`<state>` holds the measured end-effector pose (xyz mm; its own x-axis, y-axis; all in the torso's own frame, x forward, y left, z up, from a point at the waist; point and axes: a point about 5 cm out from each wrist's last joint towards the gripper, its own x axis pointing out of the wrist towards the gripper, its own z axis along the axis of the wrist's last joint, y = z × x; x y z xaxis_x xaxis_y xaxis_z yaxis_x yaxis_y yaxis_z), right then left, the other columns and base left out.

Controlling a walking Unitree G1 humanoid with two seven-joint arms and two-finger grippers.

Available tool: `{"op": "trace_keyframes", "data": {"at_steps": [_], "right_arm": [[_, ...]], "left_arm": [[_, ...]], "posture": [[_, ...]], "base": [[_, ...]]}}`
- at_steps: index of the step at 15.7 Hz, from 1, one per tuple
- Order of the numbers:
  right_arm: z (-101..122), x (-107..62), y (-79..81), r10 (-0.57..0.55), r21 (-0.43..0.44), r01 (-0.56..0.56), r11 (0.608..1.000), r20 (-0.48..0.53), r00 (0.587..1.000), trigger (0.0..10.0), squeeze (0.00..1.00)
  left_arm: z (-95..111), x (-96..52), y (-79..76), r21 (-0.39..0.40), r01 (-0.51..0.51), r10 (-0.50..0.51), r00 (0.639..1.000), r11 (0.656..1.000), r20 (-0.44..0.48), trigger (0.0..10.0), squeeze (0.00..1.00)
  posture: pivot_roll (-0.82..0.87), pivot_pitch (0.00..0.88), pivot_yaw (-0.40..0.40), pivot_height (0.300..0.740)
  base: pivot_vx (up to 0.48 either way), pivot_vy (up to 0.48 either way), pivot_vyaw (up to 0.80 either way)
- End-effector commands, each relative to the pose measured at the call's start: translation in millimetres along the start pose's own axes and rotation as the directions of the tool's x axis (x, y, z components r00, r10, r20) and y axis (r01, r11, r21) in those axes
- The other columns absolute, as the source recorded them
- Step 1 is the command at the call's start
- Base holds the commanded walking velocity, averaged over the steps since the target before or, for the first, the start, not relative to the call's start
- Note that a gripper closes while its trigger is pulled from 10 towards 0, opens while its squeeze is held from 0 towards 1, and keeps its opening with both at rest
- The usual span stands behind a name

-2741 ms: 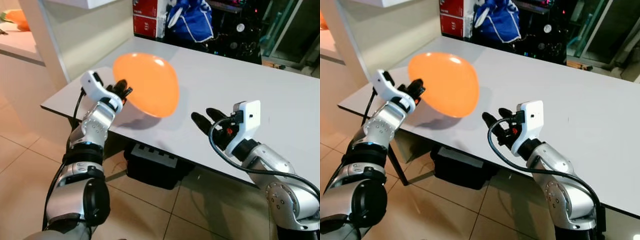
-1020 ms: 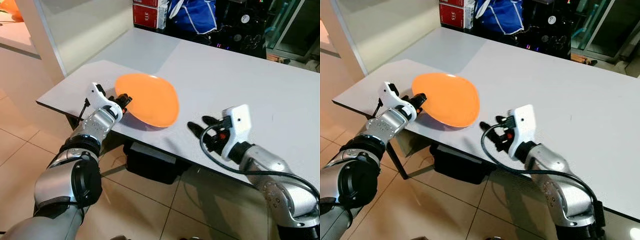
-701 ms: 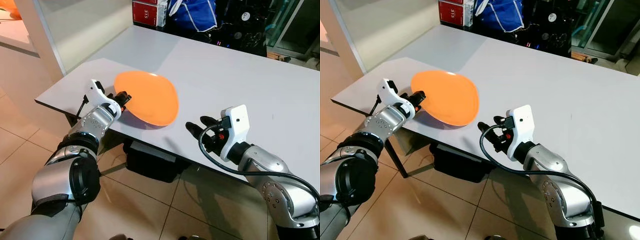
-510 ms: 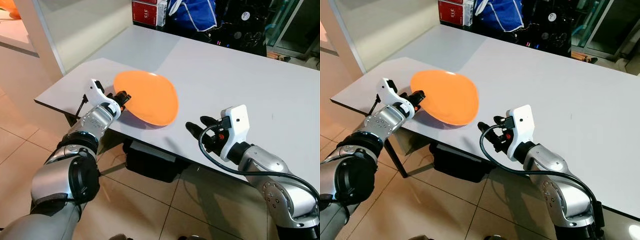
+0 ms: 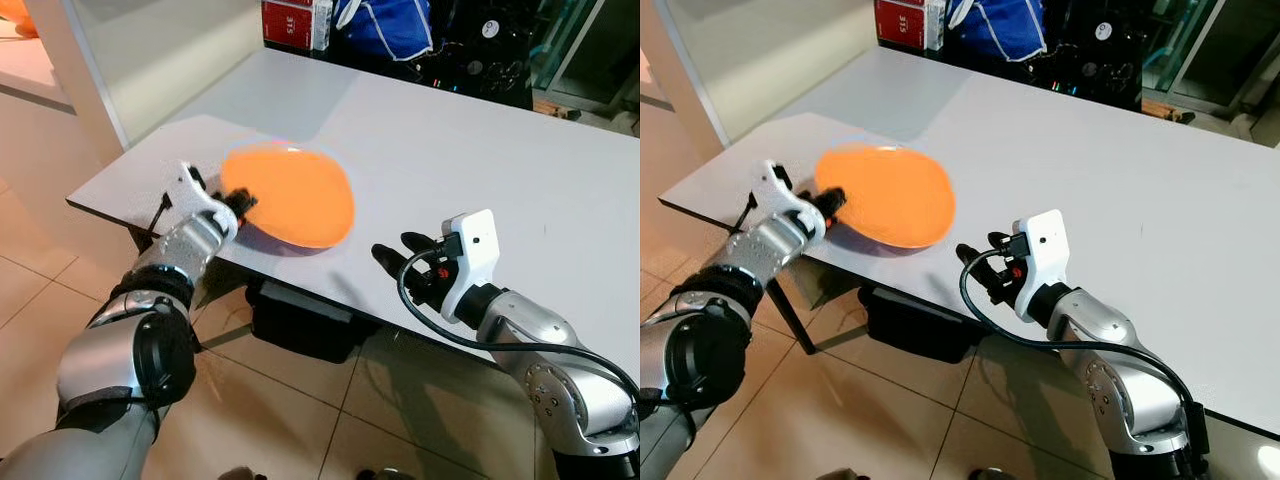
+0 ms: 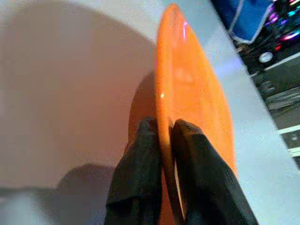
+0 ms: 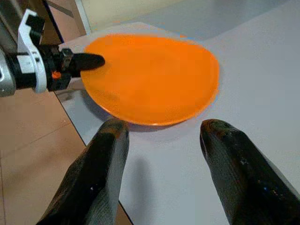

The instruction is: Setting the table

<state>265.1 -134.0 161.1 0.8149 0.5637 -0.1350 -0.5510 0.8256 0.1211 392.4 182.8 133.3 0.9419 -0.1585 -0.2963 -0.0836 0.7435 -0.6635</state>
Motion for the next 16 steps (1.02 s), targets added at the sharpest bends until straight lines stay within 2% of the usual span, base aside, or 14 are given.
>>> {"op": "trace_keyframes", "data": {"at_steps": [1, 5, 6, 7, 8, 16], "right_arm": [[0.9, -1.1, -2.9, -0.012, -0.015, 0.012, 1.0, -0.006, 1.0, 10.0, 0.0], [0.9, -1.3, -2.8, -0.014, -0.019, 0.014, 1.0, -0.007, 1.0, 10.0, 0.0], [1.1, -1.3, -2.8, -0.014, -0.02, 0.014, 1.0, -0.006, 1.0, 10.0, 0.0], [1.3, -1.2, -2.9, -0.015, -0.021, 0.014, 1.0, -0.006, 1.0, 10.0, 0.0], [1.3, -1.1, -2.9, -0.015, -0.021, 0.015, 1.0, -0.006, 1.0, 10.0, 0.0], [-0.1, 1.6, -2.4, -0.003, -0.03, 0.003, 1.0, -0.007, 1.0, 10.0, 0.0]], "left_arm": [[0.5, -0.3, 1.5, 0.019, -0.017, 0.017, 1.0, 1.0, -0.007, 10.0, 0.81], [1.2, -0.9, 3.3, 0.02, -0.02, 0.02, 1.0, 1.0, -0.008, 10.0, 0.75], [0.9, -1.3, 4.6, 0.023, -0.022, 0.022, 1.0, 1.0, -0.01, 10.0, 0.79], [0.8, -1.6, 5.9, 0.028, -0.026, 0.027, 1.0, 0.999, -0.013, 10.0, 0.95], [0.9, -1.8, 6.3, 0.031, -0.027, 0.028, 1.0, 0.999, -0.014, 10.0, 1.0], [-0.4, -5.4, 19.1, 0.039, -0.07, 0.071, 0.997, 0.997, -0.014, 10.0, 1.0]], "posture": [[-0.12, 0.078, -0.033, 0.74], [-0.12, 0.081, -0.031, 0.74], [-0.12, 0.081, -0.031, 0.74], [-0.12, 0.081, -0.03, 0.74], [-0.12, 0.081, -0.03, 0.74], [-0.11, 0.077, -0.033, 0.74]], "base": [[0.0, 0.0, 0.0], [0.0, 0.0, 0.0], [0.0, 0.0, 0.0], [0.0, 0.0, 0.0], [0.0, 0.0, 0.0], [0.0, 0.0, 0.0]]}}
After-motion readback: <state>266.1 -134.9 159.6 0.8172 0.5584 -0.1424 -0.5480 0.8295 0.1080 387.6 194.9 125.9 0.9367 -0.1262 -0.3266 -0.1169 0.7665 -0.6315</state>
